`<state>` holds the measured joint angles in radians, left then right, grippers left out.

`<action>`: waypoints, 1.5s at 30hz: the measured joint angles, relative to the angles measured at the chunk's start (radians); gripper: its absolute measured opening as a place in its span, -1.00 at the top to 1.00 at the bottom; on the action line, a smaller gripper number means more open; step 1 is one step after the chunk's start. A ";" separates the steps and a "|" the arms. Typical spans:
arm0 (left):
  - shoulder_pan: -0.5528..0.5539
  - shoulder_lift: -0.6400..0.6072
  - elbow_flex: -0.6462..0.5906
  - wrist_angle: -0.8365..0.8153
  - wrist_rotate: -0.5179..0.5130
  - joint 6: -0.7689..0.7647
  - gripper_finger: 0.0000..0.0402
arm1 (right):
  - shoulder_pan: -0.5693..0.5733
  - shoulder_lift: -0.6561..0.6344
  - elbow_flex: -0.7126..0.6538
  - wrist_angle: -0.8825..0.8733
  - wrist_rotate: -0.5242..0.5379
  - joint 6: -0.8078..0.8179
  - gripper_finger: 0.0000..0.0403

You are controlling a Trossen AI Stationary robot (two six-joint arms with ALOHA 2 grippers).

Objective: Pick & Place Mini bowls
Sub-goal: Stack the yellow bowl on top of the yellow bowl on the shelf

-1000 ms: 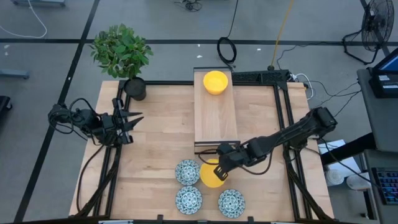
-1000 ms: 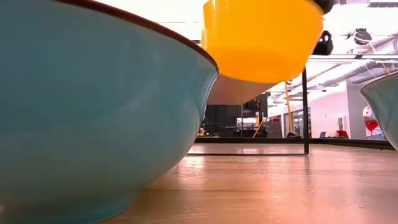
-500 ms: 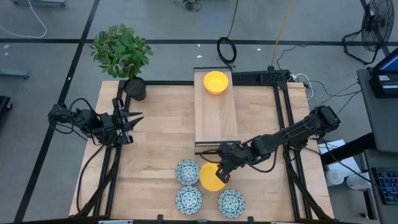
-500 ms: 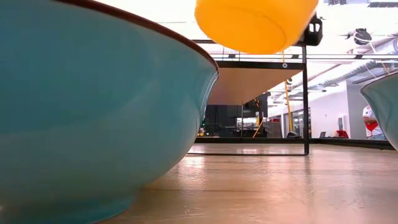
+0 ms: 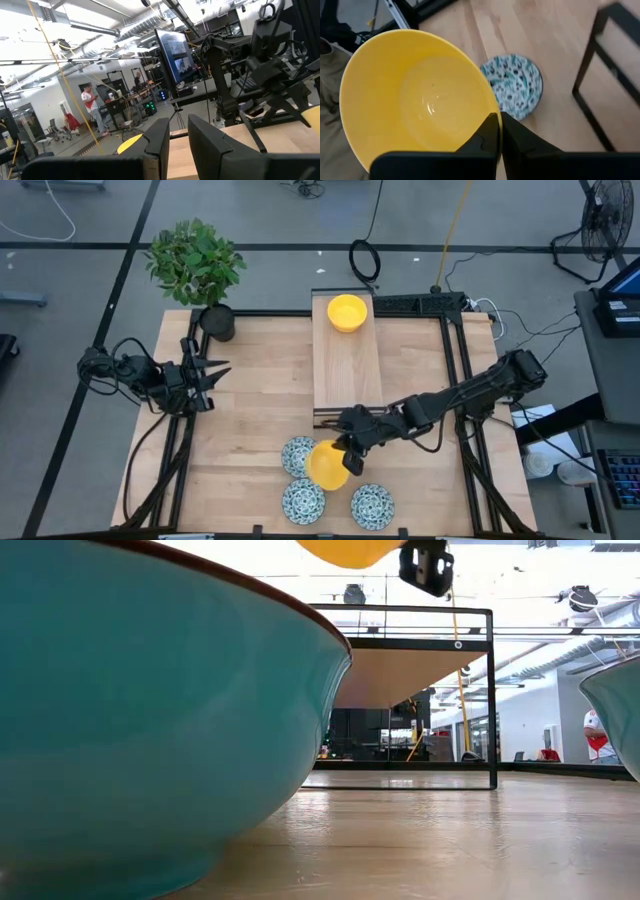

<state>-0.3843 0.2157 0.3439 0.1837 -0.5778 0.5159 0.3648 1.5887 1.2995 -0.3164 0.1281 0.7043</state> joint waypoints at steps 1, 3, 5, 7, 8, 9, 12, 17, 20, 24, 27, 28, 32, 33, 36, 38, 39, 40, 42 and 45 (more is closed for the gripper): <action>0.000 0.000 0.000 0.000 0.000 0.000 0.62 | -0.005 0.000 0.000 0.010 0.000 -0.019 1.00; 0.000 0.000 0.000 0.000 0.000 0.000 0.62 | -0.015 0.000 0.000 0.019 -0.001 -0.052 1.00; 0.000 0.000 0.000 0.000 0.000 0.000 0.62 | -0.028 0.000 0.000 0.019 -0.002 -0.079 1.00; 0.000 0.000 0.000 0.000 0.000 0.000 0.62 | -0.043 0.001 0.000 0.019 -0.001 -0.097 1.00; 0.000 0.000 0.000 0.000 0.000 0.000 0.62 | -0.051 0.001 0.000 0.019 -0.001 -0.102 1.00; 0.000 0.000 0.000 0.000 0.000 0.000 0.62 | -0.060 0.001 0.000 0.019 -0.002 -0.108 1.00; 0.000 0.000 0.000 0.000 0.000 0.000 0.62 | -0.086 0.001 0.000 0.019 -0.002 -0.122 1.00; 0.000 0.000 0.000 0.000 0.000 0.002 0.62 | -0.132 0.001 0.000 0.021 -0.009 -0.148 1.00; 0.000 0.000 0.000 0.000 0.000 0.002 0.62 | -0.164 0.001 0.000 0.032 -0.054 -0.168 1.00; 0.000 0.000 0.000 0.000 0.000 0.002 0.62 | -0.200 0.001 0.000 0.094 -0.099 -0.200 1.00; 0.000 0.000 0.000 0.000 0.000 0.003 0.62 | -0.226 0.001 0.000 0.150 -0.134 -0.238 1.00; 0.000 0.000 0.000 0.000 0.000 0.003 0.62 | -0.234 0.001 0.000 0.167 -0.138 -0.251 1.00; 0.000 0.000 0.000 0.000 -0.001 0.002 0.62 | -0.267 0.001 0.000 0.223 -0.159 -0.297 1.00; 0.000 0.000 0.000 0.000 -0.001 0.002 0.62 | -0.276 0.001 0.000 0.234 -0.159 -0.305 1.00; 0.000 0.000 0.000 0.000 -0.001 0.002 0.62 | -0.304 0.001 0.000 0.264 -0.160 -0.329 1.00; 0.000 0.000 0.000 0.000 0.000 0.002 0.62 | -0.324 0.001 0.000 0.291 -0.159 -0.347 1.00; 0.000 0.000 0.000 0.000 -0.001 0.002 0.62 | -0.334 0.001 0.000 0.310 -0.159 -0.357 1.00; 0.000 0.000 0.000 0.000 -0.001 0.002 0.62 | -0.345 0.001 0.000 0.332 -0.159 -0.366 1.00; 0.000 0.000 0.000 -0.001 -0.001 0.002 0.62 | -0.367 0.001 0.000 0.381 -0.159 -0.395 1.00; 0.000 0.000 0.000 -0.001 -0.001 0.002 0.62 | -0.404 0.001 0.000 0.457 -0.159 -0.457 1.00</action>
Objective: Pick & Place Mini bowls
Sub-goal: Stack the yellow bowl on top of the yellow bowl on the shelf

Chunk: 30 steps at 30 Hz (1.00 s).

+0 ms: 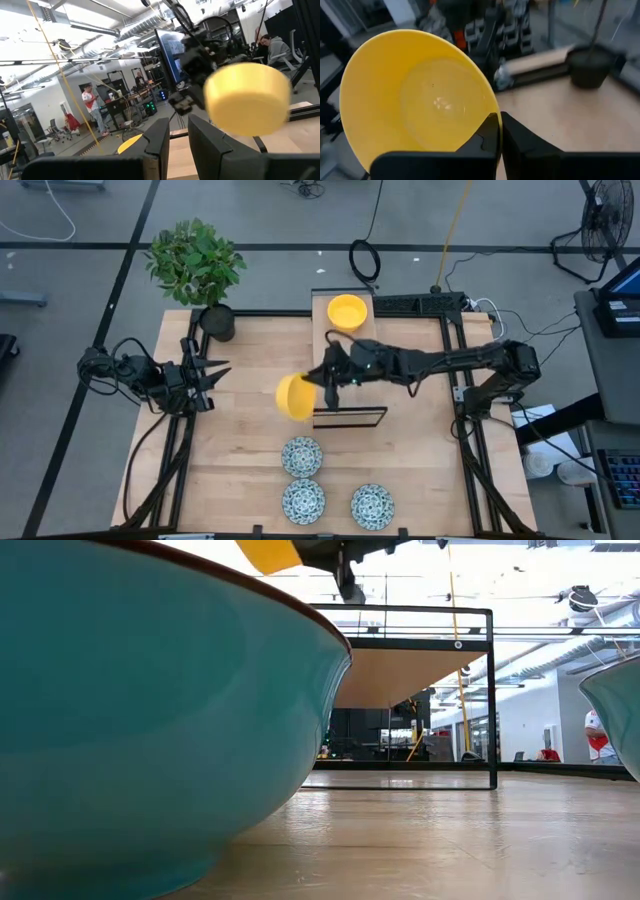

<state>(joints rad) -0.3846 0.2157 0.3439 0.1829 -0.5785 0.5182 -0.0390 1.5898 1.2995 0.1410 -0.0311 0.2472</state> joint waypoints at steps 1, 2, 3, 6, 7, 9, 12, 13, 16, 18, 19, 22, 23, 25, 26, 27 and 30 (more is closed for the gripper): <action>0.000 0.000 0.000 0.000 0.000 0.000 0.62 | -0.013 0.000 0.000 0.030 0.000 -0.016 1.00; 0.000 0.000 0.000 0.000 0.000 0.000 0.62 | -0.027 0.000 0.000 0.061 0.000 -0.028 1.00; 0.000 0.000 0.000 0.000 0.000 0.000 0.62 | -0.043 0.000 0.000 0.095 0.000 -0.036 1.00; 0.000 0.000 0.000 0.000 0.000 0.000 0.62 | -0.100 0.000 0.008 0.182 0.000 -0.050 1.00; 0.000 0.000 0.000 0.000 0.000 0.000 0.62 | -0.122 0.000 0.027 0.180 0.000 -0.050 1.00; 0.000 0.000 0.000 0.000 0.000 0.001 0.62 | -0.165 0.001 0.091 0.119 0.002 -0.049 1.00; 0.000 0.000 0.000 0.000 0.000 0.002 0.62 | -0.222 0.001 0.228 -0.084 0.016 -0.050 1.00; 0.000 0.000 0.000 0.000 0.000 0.002 0.62 | -0.238 0.009 0.275 -0.158 0.034 -0.051 1.00; 0.000 0.000 0.000 0.000 0.001 0.002 0.62 | -0.290 0.029 0.410 -0.352 0.091 -0.036 1.00; 0.000 0.000 0.000 0.002 0.001 0.002 0.62 | -0.327 0.030 0.477 -0.448 0.125 -0.007 1.00; 0.000 0.000 0.000 0.002 0.002 0.002 0.62 | -0.344 0.030 0.504 -0.468 0.144 0.009 1.00; 0.000 0.000 0.000 0.005 0.007 0.002 0.62 | -0.393 0.023 0.543 -0.525 0.196 0.072 1.00; 0.000 0.000 0.000 0.005 0.009 0.002 0.62 | -0.407 0.024 0.545 -0.537 0.203 0.093 1.00; 0.000 0.000 0.000 0.005 0.009 0.002 0.62 | -0.428 0.029 0.544 -0.598 0.215 0.127 1.00; 0.000 0.000 0.000 0.005 0.009 0.002 0.62 | -0.439 0.030 0.542 -0.636 0.214 0.139 1.00; 0.000 0.000 0.000 0.005 0.009 0.002 0.62 | -0.450 0.031 0.542 -0.675 0.214 0.151 1.00; 0.000 0.000 0.000 0.005 0.009 0.002 0.62 | -0.475 0.042 0.541 -0.763 0.216 0.190 1.00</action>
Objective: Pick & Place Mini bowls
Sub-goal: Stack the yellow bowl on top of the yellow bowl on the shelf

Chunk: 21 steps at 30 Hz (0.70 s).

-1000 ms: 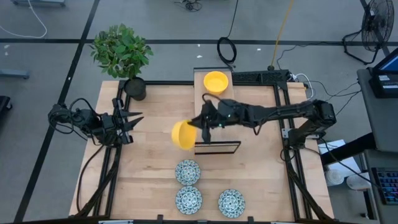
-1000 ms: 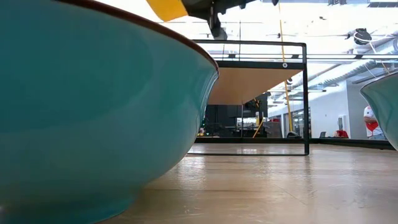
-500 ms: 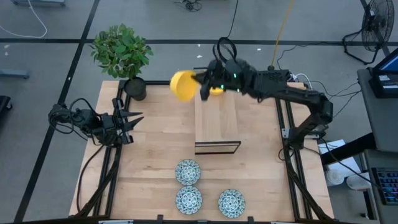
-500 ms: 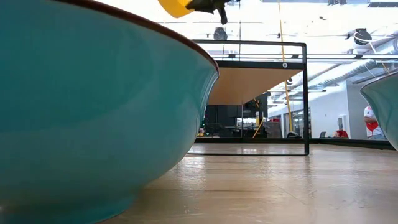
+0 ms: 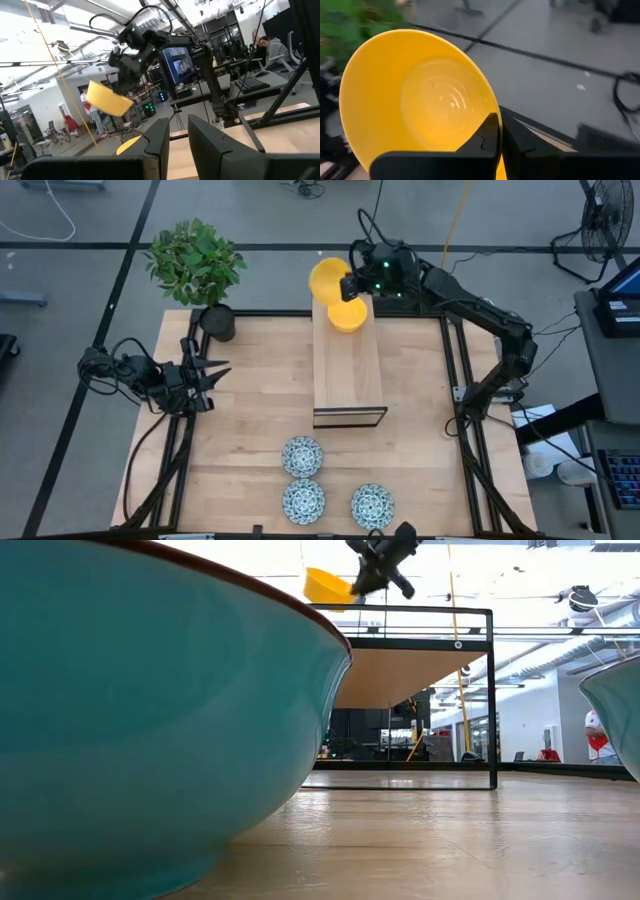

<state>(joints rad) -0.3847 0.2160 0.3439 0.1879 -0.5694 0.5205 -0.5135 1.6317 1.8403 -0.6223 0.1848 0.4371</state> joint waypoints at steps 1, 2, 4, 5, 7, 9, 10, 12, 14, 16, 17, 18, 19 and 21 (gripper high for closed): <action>0.000 0.000 0.000 0.000 0.000 0.000 0.62 | -0.005 0.006 -0.006 -0.006 0.000 0.018 1.00; 0.000 0.000 0.000 0.000 0.000 0.000 0.62 | -0.012 0.011 -0.015 -0.022 -0.001 0.041 1.00; 0.000 0.000 0.000 0.000 0.000 -0.001 0.62 | -0.020 0.017 -0.022 -0.062 -0.006 0.075 1.00; 0.000 0.000 0.000 -0.002 0.000 0.000 0.62 | -0.022 0.017 -0.022 -0.069 -0.006 0.077 1.00; 0.000 0.000 0.000 -0.003 0.001 0.000 0.62 | -0.022 0.009 -0.021 -0.095 -0.006 0.075 1.00; 0.000 0.000 0.000 -0.004 0.001 -0.001 0.62 | -0.025 0.006 -0.029 -0.105 -0.003 0.075 1.00; 0.000 0.000 0.000 -0.003 0.001 -0.001 0.62 | -0.025 0.007 -0.038 -0.106 -0.003 0.076 1.00; 0.000 0.000 0.000 -0.003 0.001 -0.001 0.62 | -0.025 0.013 -0.053 -0.127 -0.003 0.088 1.00; 0.000 0.000 0.000 -0.003 0.001 -0.002 0.62 | -0.026 0.014 -0.067 -0.128 -0.003 0.094 1.00; 0.000 0.000 0.000 -0.003 0.002 -0.002 0.62 | -0.029 0.009 -0.083 -0.126 -0.003 0.094 1.00; 0.000 0.000 0.000 -0.003 0.002 -0.002 0.62 | -0.029 0.008 -0.094 -0.126 -0.003 0.093 1.00; 0.000 0.000 0.000 -0.003 0.002 -0.002 0.62 | -0.030 0.009 -0.107 -0.124 -0.002 0.089 1.00; 0.000 0.000 0.000 -0.004 0.002 -0.002 0.62 | -0.032 0.011 -0.119 -0.122 -0.002 0.082 1.00; 0.000 0.000 0.000 -0.003 0.002 -0.002 0.62 | -0.037 0.013 -0.136 -0.120 -0.002 0.078 1.00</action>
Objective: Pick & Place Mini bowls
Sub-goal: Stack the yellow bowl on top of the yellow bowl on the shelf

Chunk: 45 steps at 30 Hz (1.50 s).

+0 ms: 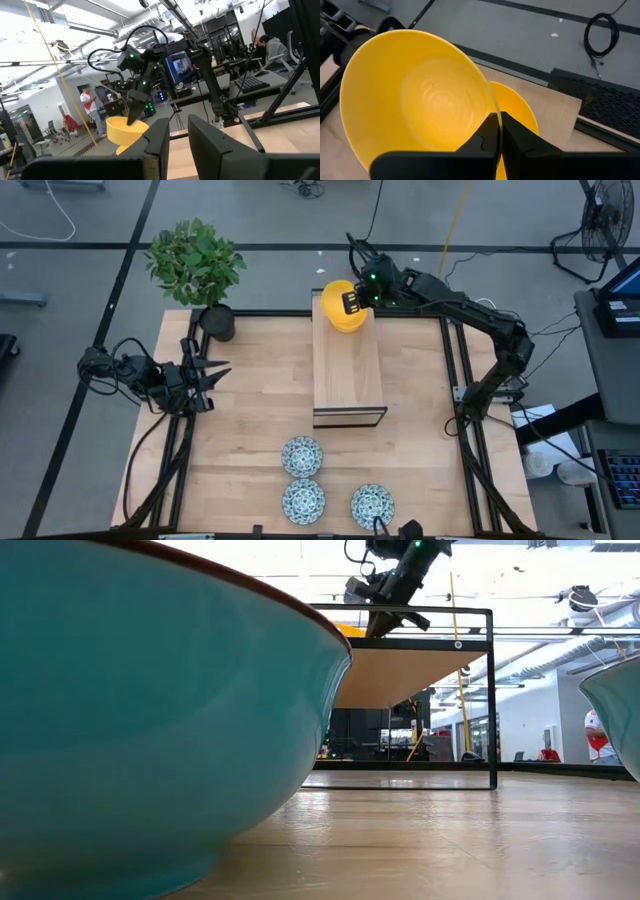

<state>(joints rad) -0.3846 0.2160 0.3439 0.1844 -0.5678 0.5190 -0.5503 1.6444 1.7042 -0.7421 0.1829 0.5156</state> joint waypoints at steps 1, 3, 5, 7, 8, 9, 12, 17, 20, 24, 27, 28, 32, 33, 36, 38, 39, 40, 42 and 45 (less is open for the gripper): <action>0.000 0.000 0.000 0.000 0.000 0.000 0.62 | -0.004 0.000 -0.004 0.002 0.001 0.002 1.00; 0.000 0.000 0.000 0.000 0.000 0.000 0.62 | -0.012 -0.002 -0.007 -0.003 0.001 0.003 1.00; 0.000 0.000 0.000 0.000 0.000 0.000 0.62 | -0.018 -0.002 -0.009 -0.012 0.003 0.000 1.00; 0.000 0.000 0.000 0.000 0.000 0.000 0.62 | -0.020 -0.002 -0.009 -0.011 0.004 -0.001 1.00; 0.000 0.000 0.000 0.000 0.000 0.000 0.62 | -0.020 -0.002 -0.009 -0.011 0.004 -0.003 1.00; 0.000 0.000 0.000 0.000 0.000 0.000 0.62 | -0.020 -0.002 -0.009 -0.011 0.004 -0.005 1.00; 0.000 0.000 0.000 0.000 0.000 0.000 0.62 | -0.020 -0.002 -0.009 -0.021 0.004 -0.013 1.00; 0.000 0.000 0.000 -0.001 0.000 -0.005 0.62 | -0.020 -0.002 -0.009 -0.019 0.006 -0.039 1.00; 0.000 0.000 0.000 -0.001 0.000 -0.005 0.62 | -0.020 -0.002 -0.009 -0.019 0.030 -0.036 1.00; 0.000 0.000 0.000 -0.002 0.000 -0.005 0.62 | -0.020 -0.002 -0.009 -0.023 0.028 -0.038 1.00; 0.000 0.000 0.000 -0.002 0.000 -0.004 0.62 | -0.020 -0.002 -0.009 -0.029 0.029 -0.038 0.98; 0.000 0.000 0.000 -0.002 0.000 -0.004 0.62 | -0.020 -0.002 -0.009 -0.032 0.029 -0.038 0.96; 0.000 0.000 0.000 -0.002 0.000 -0.004 0.62 | -0.019 -0.002 -0.009 -0.034 0.029 -0.032 0.83; 0.000 0.000 0.000 -0.002 0.000 -0.004 0.62 | -0.019 -0.002 -0.009 -0.035 0.029 -0.031 0.80; 0.000 0.000 0.000 -0.002 0.000 -0.004 0.62 | -0.019 -0.002 -0.009 -0.035 0.027 -0.031 0.69; 0.000 0.000 0.000 -0.002 0.000 -0.004 0.62 | -0.019 -0.002 -0.009 -0.035 0.027 -0.031 0.63; 0.000 0.000 0.000 -0.002 -0.001 -0.004 0.62 | -0.019 -0.002 -0.009 -0.035 0.027 -0.031 0.61; 0.000 0.000 0.000 -0.002 0.000 -0.004 0.62 | -0.019 -0.002 -0.009 -0.034 0.028 -0.031 0.58; 0.000 0.000 0.000 -0.002 -0.001 -0.004 0.62 | -0.019 -0.002 -0.009 -0.034 0.028 -0.031 0.54; 0.000 0.000 0.000 -0.002 -0.001 -0.003 0.62 | -0.019 -0.002 -0.009 -0.027 0.029 -0.040 0.50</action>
<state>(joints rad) -0.3847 0.2157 0.3439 0.1822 -0.5686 0.5156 -0.5697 1.6424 1.6955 -0.7694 0.2115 0.4756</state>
